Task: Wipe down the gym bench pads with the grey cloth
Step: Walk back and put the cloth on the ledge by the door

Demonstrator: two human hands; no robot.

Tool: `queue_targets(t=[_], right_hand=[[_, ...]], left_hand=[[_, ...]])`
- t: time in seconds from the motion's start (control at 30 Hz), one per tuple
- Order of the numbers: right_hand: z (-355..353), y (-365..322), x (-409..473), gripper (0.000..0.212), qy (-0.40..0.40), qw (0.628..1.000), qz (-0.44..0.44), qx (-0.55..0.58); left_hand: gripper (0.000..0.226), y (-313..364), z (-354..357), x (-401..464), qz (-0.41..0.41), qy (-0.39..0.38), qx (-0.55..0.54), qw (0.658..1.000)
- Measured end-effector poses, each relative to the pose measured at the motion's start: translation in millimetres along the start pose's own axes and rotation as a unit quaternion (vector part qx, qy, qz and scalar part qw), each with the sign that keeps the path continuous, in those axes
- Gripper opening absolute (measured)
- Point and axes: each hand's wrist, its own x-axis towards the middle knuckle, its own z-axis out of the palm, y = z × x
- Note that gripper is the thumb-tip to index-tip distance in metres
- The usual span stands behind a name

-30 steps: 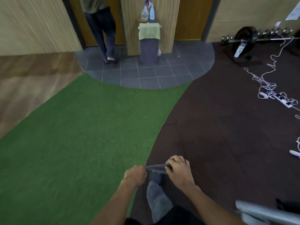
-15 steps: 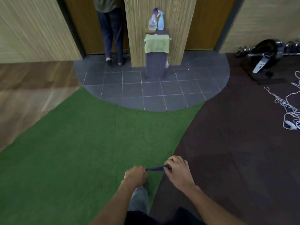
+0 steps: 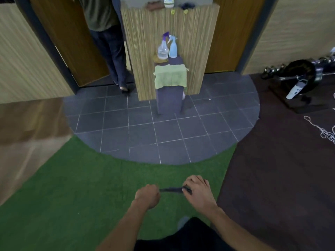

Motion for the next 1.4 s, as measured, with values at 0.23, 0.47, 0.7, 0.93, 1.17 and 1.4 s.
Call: queue_targets(t=[0.23, 0.47, 0.7, 0.93, 1.17, 1.4], right_hand=[[-7.4, 12.5, 210.0, 0.017, -0.032, 0.999, -0.020, 0.004], [-34.6, 30.3, 426.9, 0.017, -0.040, 0.999, -0.037, -0.003], [-62.6, 26.9, 629.7, 0.015, -0.029, 0.997, -0.068, 0.003], [-62.6, 3.2, 832.8, 0.014, -0.032, 0.998, -0.059, 0.014], [-85.6, -36.9, 981.0, 0.023, 0.010, 0.995, -0.082, 0.049], [-99.1, -39.9, 1096.6, 0.012, 0.038, 0.988, -0.107, 0.102]], left_hand=[[0.037, -10.2, -108.0, 155.0, -0.026, -0.013, -0.037, 0.999], [0.037, -16.9, -238.6, 308.6, -0.034, -0.003, -0.053, 0.998], [0.035, -26.9, -379.1, 446.4, -0.042, 0.029, -0.064, 0.997], [0.043, -68.3, -533.2, 596.9, -0.006, 0.064, -0.015, 0.998], [0.051, -103.3, -665.5, 699.7, 0.022, 0.081, 0.027, 0.996], [0.027, -112.2, -734.0, 775.9, 0.006, 0.099, 0.040, 0.994]])
